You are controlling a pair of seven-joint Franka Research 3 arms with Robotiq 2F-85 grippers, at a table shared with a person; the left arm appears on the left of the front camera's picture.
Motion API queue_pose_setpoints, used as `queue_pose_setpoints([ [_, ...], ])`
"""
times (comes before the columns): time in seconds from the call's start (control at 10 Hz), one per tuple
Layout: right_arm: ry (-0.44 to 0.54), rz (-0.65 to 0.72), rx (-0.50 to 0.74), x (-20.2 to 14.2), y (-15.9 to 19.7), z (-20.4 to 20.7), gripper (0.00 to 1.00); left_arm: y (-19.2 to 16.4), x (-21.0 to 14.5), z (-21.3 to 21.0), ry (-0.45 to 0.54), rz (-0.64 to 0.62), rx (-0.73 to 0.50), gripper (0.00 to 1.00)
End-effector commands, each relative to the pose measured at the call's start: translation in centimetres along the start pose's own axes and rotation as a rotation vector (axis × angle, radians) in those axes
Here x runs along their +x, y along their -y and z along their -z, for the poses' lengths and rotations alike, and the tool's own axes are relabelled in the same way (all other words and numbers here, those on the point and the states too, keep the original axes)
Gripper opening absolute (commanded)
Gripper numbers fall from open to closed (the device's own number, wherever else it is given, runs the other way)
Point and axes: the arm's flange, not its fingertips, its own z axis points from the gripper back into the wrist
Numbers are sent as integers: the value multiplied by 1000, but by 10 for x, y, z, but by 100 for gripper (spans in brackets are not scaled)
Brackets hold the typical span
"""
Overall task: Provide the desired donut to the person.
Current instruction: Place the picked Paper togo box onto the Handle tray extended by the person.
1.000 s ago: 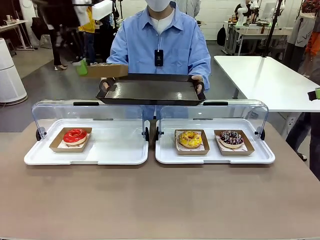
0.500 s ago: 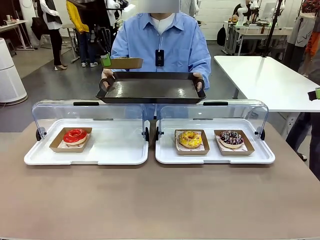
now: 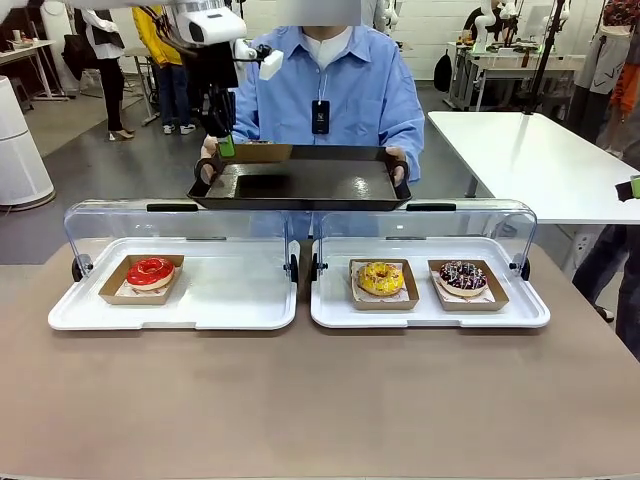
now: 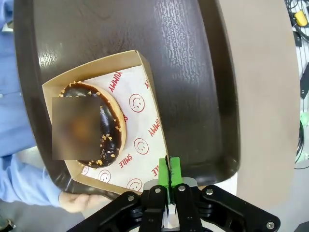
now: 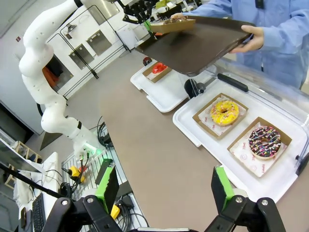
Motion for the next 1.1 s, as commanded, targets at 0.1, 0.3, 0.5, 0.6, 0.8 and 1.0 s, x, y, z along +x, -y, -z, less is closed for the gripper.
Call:
queue_pose_setpoints([
  [0.1, -2, 3, 0, 0, 1, 0, 100, -3, -1, 10, -14, 30, 13, 1],
  [0.3, -2, 3, 0, 0, 1, 0, 100, -2, -2, 14, -15, 32, 5, 1],
  [0.5, -2, 3, 0, 0, 1, 0, 100, -2, -5, 18, -15, 32, -7, 1],
  [0.6, -2, 3, 0, 0, 1, 0, 100, 0, -6, 20, -6, 33, -14, 1],
  [0.8, -2, 3, 0, 0, 1, 0, 100, -2, -7, 25, -11, 45, -29, 1],
  [1.0, -2, 3, 0, 0, 1, 0, 100, 1, -9, 30, -4, 44, -37, 49],
])
